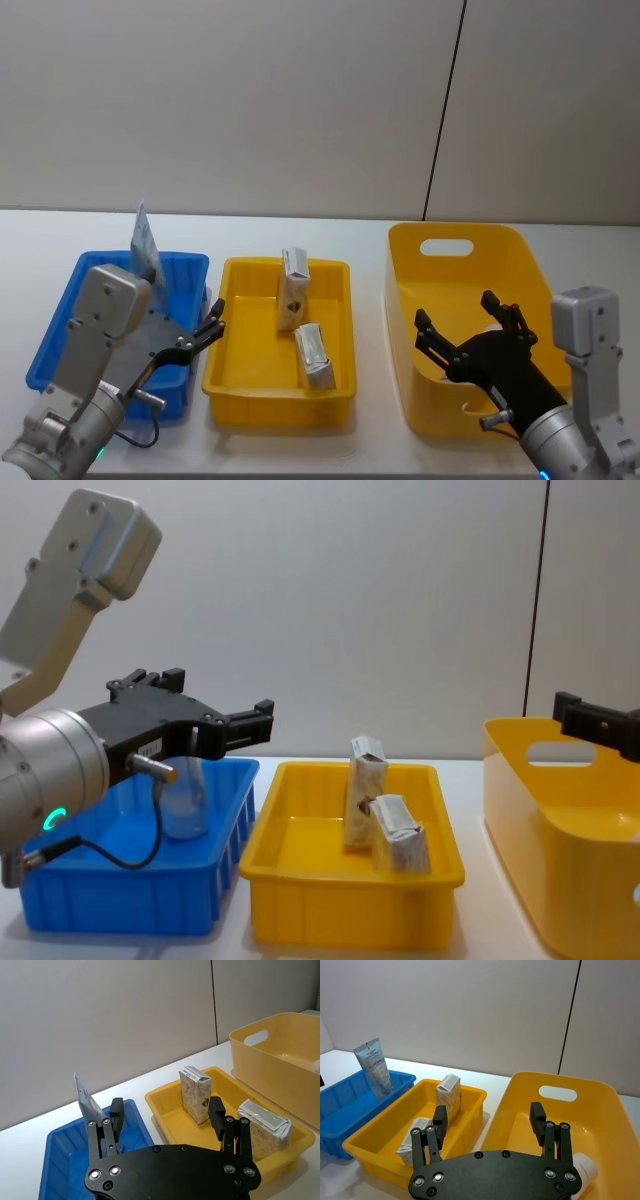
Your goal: Bimanual collaborative sorting of washing and personal care products
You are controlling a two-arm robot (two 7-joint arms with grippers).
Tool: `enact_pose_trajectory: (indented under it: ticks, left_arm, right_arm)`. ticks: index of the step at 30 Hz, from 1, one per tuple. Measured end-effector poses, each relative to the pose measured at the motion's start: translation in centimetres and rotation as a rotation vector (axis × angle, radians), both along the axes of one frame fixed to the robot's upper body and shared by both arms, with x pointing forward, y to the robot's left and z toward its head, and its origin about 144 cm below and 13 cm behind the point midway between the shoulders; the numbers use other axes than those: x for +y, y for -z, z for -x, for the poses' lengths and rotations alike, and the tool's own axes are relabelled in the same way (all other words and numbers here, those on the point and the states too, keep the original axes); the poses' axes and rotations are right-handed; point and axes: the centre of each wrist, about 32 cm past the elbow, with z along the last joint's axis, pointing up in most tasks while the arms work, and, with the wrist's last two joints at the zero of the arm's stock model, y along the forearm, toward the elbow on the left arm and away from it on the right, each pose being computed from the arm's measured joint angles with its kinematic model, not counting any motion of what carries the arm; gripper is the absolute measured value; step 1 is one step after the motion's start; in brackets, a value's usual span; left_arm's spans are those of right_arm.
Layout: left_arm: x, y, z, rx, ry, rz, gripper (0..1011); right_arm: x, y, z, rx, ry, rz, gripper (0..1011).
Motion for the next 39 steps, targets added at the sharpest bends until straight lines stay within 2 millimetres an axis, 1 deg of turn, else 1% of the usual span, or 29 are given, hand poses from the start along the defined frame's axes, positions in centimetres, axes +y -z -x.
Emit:
enact_pose_trajectory:
  ticks: [11, 21, 29, 39]
  left_arm:
    - [0.0, 0.0, 0.0, 0.0, 0.0, 0.0, 1001]
    - [0.0, 0.0, 0.0, 0.0, 0.0, 0.0, 1002]
    - [0.0, 0.0, 0.0, 0.0, 0.0, 0.0, 1002]
    - [0.0, 0.0, 0.0, 0.0, 0.0, 0.0, 1001]
  right_arm:
    - [0.5, -0.1, -0.7, 0.018, 0.002, -0.005, 1002]
    - [1.9, -0.2, -2.3, 0.058, -0.002, -0.02, 1002]
    - [3.6, -0.4, -3.6, 0.094, -0.023, -0.033, 1002]
    - [6.0, -0.8, -4.7, 0.163, -0.05, -0.031, 1002]
